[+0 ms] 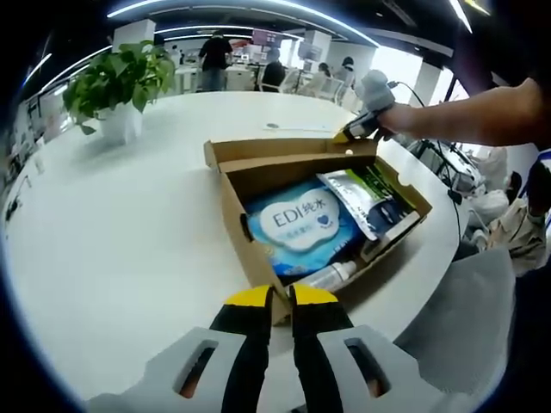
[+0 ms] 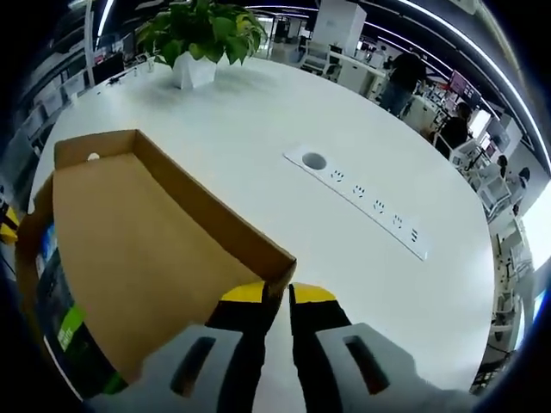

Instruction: Operate the shoe box by opening the lid, removing the specified soft item, and placing it in the target area until the item is outside and the box remains undamaged.

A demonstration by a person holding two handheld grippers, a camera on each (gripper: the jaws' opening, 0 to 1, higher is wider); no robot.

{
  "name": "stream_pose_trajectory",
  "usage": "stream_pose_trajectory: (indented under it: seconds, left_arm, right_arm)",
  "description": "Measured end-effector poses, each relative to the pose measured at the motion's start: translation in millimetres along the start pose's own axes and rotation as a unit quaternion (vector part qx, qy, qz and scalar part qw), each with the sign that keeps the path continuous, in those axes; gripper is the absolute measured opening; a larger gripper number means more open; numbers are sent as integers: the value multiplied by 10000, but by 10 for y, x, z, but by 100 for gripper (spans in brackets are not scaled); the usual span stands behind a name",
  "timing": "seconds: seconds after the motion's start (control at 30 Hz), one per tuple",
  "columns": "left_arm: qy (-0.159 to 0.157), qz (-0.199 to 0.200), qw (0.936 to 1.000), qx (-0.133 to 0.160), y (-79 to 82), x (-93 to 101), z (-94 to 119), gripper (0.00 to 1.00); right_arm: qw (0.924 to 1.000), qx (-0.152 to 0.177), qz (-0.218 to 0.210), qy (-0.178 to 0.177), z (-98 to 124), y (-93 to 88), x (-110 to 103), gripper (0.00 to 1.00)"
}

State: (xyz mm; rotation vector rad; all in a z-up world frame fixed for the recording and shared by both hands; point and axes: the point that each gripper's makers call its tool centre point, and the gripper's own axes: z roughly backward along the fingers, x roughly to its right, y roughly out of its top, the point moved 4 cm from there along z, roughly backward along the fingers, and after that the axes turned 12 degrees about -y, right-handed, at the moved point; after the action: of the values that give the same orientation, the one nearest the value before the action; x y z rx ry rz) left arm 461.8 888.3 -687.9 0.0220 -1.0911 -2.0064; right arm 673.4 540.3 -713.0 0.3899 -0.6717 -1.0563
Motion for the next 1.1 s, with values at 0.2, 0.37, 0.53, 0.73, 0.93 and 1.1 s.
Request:
stream_pose_trajectory:
  seconds: [0.2,0.37,0.53,0.73,0.93,1.1]
  left_arm:
    - [24,24,10000,-13,16,4,20,7]
    - [124,-13,9999,26,57,-17,88,14]
    - [142,-71,9998,112,157,21,125,15]
    - [135,-151,9996,213,295,111,27,35]
    - [-98,-380,9990,222,445,289,-66,33]
    - [-197,-423,9987,228,481,357,-137,36]
  right_arm:
    - [9995,261,-118,-105,111,70,68,20]
    - [9976,643,-202,-137,323,177,50,26]
    - [9952,933,-273,-145,558,195,5,30]
    - [9922,1197,-325,-95,803,190,-65,33]
    - [9894,1384,-413,-117,1081,146,-97,33]
    - [9883,1444,-479,-119,1282,61,-145,33]
